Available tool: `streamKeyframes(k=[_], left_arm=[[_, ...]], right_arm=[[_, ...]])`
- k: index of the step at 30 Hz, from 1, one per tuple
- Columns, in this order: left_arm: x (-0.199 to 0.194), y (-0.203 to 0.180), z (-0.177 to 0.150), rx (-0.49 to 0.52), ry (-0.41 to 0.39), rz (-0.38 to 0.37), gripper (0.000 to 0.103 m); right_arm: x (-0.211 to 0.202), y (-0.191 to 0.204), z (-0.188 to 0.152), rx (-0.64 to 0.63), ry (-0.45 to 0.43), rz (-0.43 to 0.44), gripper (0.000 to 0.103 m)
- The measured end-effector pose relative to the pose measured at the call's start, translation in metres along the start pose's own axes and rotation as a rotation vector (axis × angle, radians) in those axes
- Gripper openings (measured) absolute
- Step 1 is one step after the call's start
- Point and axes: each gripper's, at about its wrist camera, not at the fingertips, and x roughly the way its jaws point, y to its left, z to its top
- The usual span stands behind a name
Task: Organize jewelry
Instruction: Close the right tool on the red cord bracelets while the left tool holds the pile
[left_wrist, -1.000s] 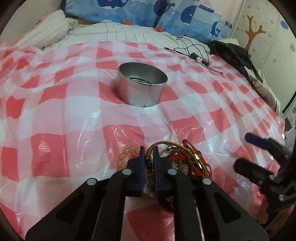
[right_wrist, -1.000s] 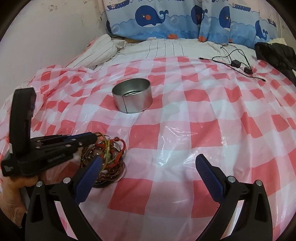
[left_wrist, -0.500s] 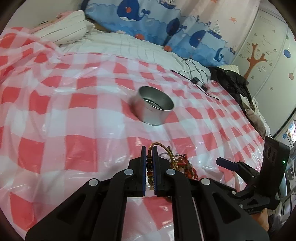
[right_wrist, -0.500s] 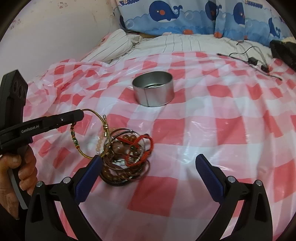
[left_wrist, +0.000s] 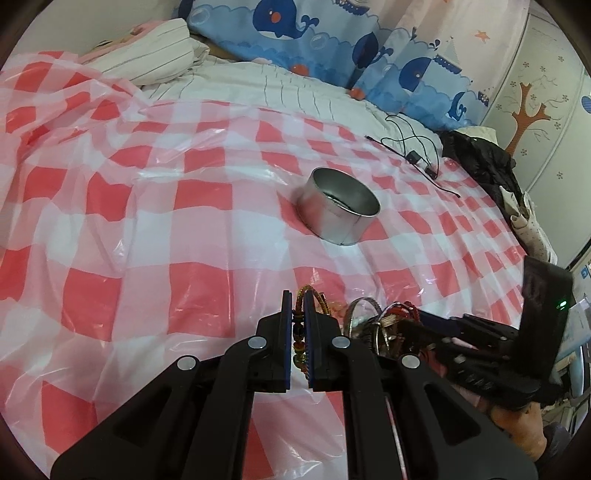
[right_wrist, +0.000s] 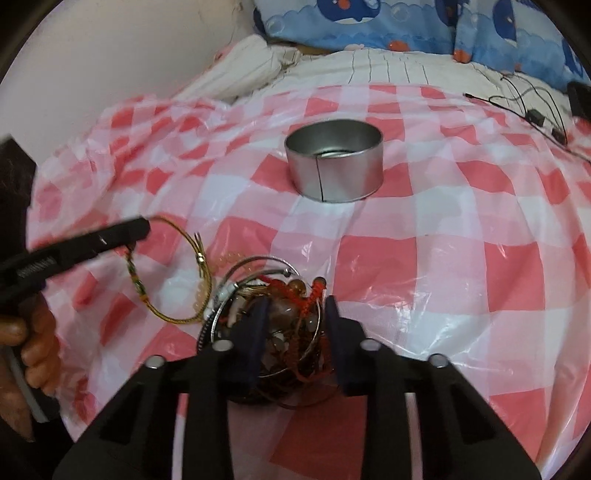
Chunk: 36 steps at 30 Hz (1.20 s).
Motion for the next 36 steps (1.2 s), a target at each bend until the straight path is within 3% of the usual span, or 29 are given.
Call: streamKeyframes(k=[3, 6, 8, 9, 10, 11, 12, 15, 16, 22, 27, 32, 36], left_arm=[[0.001, -0.001, -0.001, 0.002, 0.002, 0.003, 0.005], [0.003, -0.001, -0.001, 0.005, 0.006, 0.005, 0.005], [0.004, -0.001, -0.002, 0.005, 0.011, 0.009, 0.005], [0.006, -0.002, -0.003, 0.004, 0.014, 0.01, 0.005], [0.006, -0.001, -0.003, 0.003, 0.016, 0.011, 0.005], [0.008, -0.001, -0.004, 0.002, 0.02, 0.013, 0.005], [0.009, -0.002, -0.004, 0.003, 0.023, 0.015, 0.005], [0.012, -0.003, -0.005, 0.006, 0.027, 0.016, 0.005], [0.012, -0.004, -0.005, 0.008, 0.028, 0.017, 0.005], [0.014, -0.005, -0.005, 0.01, 0.031, 0.021, 0.005], [0.016, -0.006, -0.006, 0.015, 0.038, 0.024, 0.005], [0.017, -0.005, -0.007, 0.012, 0.043, 0.027, 0.005], [0.017, -0.005, -0.007, 0.013, 0.042, 0.02, 0.005]], right_arm=[[-0.008, -0.012, 0.0, 0.071, -0.026, 0.072, 0.026], [-0.011, -0.02, -0.001, 0.12, -0.033, 0.108, 0.013], [-0.01, -0.023, 0.001, 0.145, -0.027, 0.122, 0.013], [-0.009, -0.026, 0.001, 0.162, -0.023, 0.13, 0.02], [-0.006, -0.029, 0.002, 0.184, -0.022, 0.134, 0.043], [-0.003, -0.03, 0.003, 0.201, -0.022, 0.135, 0.053], [0.001, -0.031, 0.005, 0.209, -0.015, 0.148, 0.057], [0.006, -0.029, 0.005, 0.204, -0.001, 0.15, 0.021], [0.006, -0.03, 0.004, 0.209, -0.004, 0.154, 0.015], [0.003, -0.044, 0.001, 0.295, -0.017, 0.232, 0.015], [-0.002, -0.054, 0.0, 0.349, -0.045, 0.277, 0.006], [-0.002, -0.059, -0.002, 0.392, -0.049, 0.33, 0.006], [-0.014, -0.06, 0.001, 0.406, -0.111, 0.406, 0.006]])
